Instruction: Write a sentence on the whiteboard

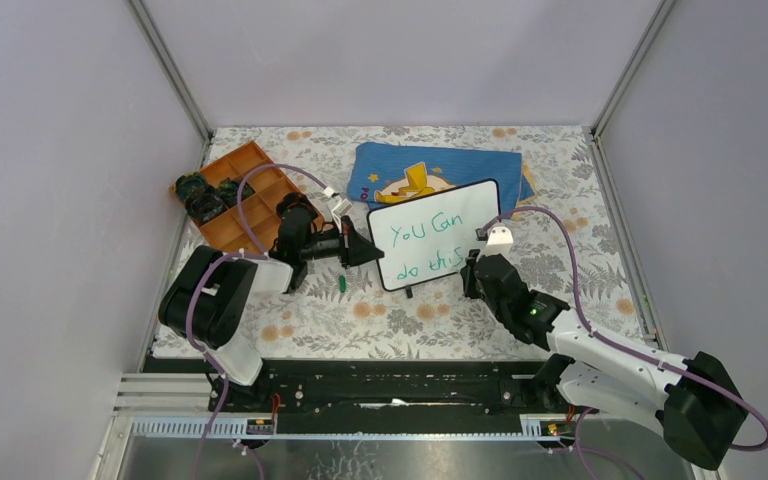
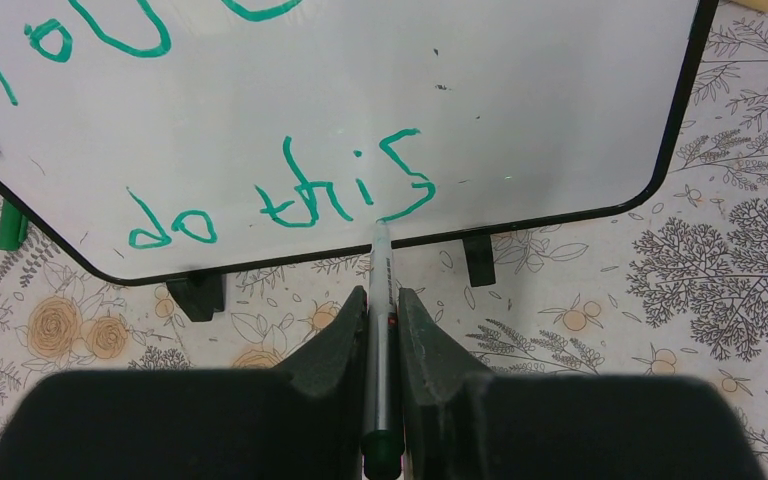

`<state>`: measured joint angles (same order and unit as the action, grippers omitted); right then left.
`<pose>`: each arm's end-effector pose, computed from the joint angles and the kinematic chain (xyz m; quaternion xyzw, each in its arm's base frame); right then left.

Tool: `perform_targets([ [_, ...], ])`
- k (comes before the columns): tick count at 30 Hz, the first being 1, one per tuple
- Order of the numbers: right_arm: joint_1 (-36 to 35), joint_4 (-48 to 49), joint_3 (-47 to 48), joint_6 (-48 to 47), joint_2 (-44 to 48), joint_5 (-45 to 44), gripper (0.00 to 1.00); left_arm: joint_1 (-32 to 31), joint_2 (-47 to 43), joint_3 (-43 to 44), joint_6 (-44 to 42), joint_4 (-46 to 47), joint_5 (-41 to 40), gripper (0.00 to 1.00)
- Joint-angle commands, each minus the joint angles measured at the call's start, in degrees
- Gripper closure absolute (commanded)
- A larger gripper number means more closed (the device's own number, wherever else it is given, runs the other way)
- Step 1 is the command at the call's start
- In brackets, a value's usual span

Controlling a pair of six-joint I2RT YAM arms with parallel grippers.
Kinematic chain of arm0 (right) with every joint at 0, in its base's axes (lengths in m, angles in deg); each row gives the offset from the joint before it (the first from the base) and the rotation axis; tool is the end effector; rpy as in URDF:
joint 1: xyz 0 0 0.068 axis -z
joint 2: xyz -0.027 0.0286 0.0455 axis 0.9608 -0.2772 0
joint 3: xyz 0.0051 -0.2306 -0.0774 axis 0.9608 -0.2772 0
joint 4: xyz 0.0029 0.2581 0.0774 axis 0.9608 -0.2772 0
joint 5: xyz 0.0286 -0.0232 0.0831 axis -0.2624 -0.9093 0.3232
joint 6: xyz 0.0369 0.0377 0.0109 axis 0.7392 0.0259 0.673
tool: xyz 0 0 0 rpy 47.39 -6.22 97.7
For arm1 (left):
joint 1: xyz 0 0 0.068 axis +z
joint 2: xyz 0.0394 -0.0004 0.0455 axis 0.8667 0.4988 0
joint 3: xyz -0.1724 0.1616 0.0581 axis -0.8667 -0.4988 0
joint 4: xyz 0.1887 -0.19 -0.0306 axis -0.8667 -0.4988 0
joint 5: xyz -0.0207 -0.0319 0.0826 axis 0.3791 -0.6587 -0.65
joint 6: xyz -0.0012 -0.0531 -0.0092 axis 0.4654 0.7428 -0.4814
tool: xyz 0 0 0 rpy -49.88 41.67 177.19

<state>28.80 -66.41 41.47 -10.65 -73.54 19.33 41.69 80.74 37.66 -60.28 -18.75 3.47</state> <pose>0.1729 0.1519 0.1874 -0.0429 0.8400 0.1320 0.5245 0.2773 -0.1225 0.1265 0.2601 0.7036 -0.5275 0.3989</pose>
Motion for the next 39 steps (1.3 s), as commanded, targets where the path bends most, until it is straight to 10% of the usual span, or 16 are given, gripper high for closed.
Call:
perform_targets([
  [1, 0.54, 2.22, 1.69, 0.43, 0.30, 0.91, 1.00, -1.47, 1.31, -1.27, -3.55, -7.65, -0.65, 1.00],
  [16, 0.52, -14.55, 1.27, 2.92, 18.11, -8.80, 1.00, -1.47, 0.67, -1.18, -4.26, -8.49, -1.43, 1.00],
  [39, 0.54, -2.36, -7.66, 2.83, 25.27, -10.70, 1.00, -1.55, 0.38, -0.18, -6.18, -12.33, -2.19, 1.00],
])
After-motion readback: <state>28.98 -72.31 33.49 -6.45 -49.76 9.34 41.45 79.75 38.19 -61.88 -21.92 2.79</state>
